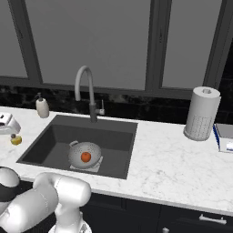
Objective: Put the colander in the sink, put the orange, kiwi in the colander, and turn on the sink faucet and pour water over the colander.
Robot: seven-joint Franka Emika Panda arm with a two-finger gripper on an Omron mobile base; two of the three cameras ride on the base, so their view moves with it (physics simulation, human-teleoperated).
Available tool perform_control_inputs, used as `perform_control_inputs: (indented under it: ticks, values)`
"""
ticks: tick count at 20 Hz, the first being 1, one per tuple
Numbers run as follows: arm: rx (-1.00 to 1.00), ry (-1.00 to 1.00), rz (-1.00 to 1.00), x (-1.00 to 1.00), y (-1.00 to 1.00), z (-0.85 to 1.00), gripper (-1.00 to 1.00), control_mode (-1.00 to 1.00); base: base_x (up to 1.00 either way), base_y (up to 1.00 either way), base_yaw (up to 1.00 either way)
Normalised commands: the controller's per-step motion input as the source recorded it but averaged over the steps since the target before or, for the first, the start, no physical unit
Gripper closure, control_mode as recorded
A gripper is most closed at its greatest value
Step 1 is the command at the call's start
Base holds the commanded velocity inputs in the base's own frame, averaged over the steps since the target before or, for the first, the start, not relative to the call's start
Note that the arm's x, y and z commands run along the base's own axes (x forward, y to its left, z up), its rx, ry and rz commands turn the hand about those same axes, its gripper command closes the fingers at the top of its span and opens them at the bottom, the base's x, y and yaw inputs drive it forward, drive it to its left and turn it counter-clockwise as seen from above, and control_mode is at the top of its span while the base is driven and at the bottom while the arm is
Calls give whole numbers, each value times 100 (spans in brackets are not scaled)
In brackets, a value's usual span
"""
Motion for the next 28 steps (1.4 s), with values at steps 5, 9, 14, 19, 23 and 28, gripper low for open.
perform_control_inputs:
  ticks: [5, 9, 14, 19, 23, 28]
  values:
    - [-8, 19, -1, 42, 31, -33, -100, -100, 0, 0, 0]
    - [-2, 13, 0, 30, 33, -43, -100, -100, 0, 0, 0]
    - [-6, 3, 0, 31, 16, -36, -100, -100, 0, 0, 0]
    - [-1, 0, 0, 19, 8, -27, -100, -100, 0, 0, 0]
    - [0, 0, 0, 2, 7, -27, -100, -100, 0, 0, 0]
    - [0, 0, -1, 15, 4, -28, -100, -100, 0, 0, 0]
